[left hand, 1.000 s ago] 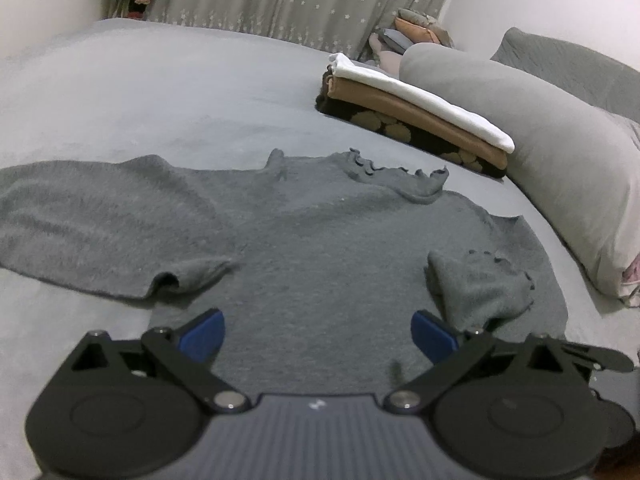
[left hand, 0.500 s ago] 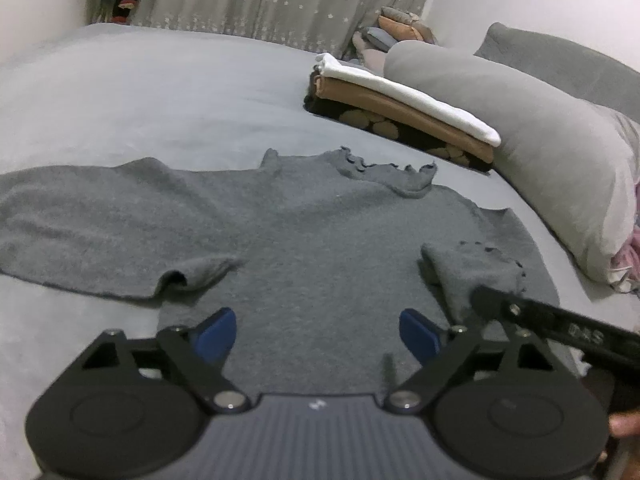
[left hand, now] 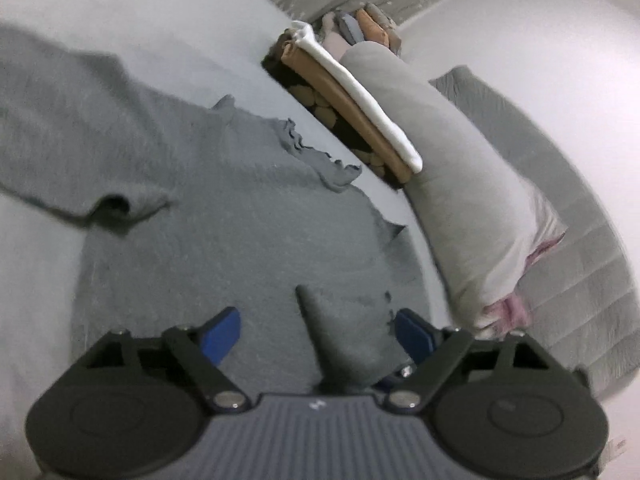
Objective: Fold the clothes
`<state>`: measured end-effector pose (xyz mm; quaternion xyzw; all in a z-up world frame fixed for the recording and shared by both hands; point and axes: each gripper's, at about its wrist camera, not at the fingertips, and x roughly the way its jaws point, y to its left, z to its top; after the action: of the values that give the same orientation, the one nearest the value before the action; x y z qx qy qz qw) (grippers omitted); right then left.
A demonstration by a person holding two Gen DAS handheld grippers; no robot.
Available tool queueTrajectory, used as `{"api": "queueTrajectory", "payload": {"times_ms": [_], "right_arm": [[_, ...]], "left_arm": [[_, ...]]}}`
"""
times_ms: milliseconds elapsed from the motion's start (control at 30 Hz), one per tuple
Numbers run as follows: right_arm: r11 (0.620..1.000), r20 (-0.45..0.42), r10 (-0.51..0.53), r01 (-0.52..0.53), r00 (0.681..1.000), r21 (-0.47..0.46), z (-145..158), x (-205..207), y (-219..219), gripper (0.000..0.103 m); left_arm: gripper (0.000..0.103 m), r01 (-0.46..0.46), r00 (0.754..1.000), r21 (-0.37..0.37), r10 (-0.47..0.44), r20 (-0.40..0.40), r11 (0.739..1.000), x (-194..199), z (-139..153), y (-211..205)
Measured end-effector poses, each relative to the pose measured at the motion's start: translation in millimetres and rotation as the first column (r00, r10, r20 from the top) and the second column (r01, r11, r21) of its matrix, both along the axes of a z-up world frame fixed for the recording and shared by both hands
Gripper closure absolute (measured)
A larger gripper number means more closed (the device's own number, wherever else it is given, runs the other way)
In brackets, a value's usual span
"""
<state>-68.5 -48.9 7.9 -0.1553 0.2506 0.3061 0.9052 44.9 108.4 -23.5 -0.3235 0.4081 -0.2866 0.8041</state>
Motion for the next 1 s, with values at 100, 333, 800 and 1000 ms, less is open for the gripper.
{"api": "queueTrajectory", "payload": {"times_ms": [100, 333, 800, 1000], "right_arm": [[0.999, 0.015, 0.03, -0.03, 0.999, -0.01, 1.8, -8.0, 6.1, 0.075], [0.988, 0.074, 0.135, -0.129, 0.988, -0.079, 9.0, -27.4, 21.6, 0.072], [0.992, 0.08, 0.077, -0.068, 0.994, -0.109, -2.9, -19.9, 12.9, 0.06], [0.984, 0.074, 0.128, -0.117, 0.989, -0.138, -3.3, -22.9, 18.7, 0.073]], "left_arm": [[0.017, -0.01, 1.0, -0.034, 0.009, -0.02, 0.999, -0.5, -3.0, 2.4], [0.019, -0.007, 1.0, -0.037, 0.007, -0.023, 0.999, -0.3, -3.0, 3.3], [0.085, -0.096, 0.994, 0.099, 0.101, -0.045, 0.99, -0.3, -11.6, 8.3], [0.098, -0.129, 0.991, 0.161, 0.133, -0.011, 0.978, -4.9, -8.9, 6.7]]}}
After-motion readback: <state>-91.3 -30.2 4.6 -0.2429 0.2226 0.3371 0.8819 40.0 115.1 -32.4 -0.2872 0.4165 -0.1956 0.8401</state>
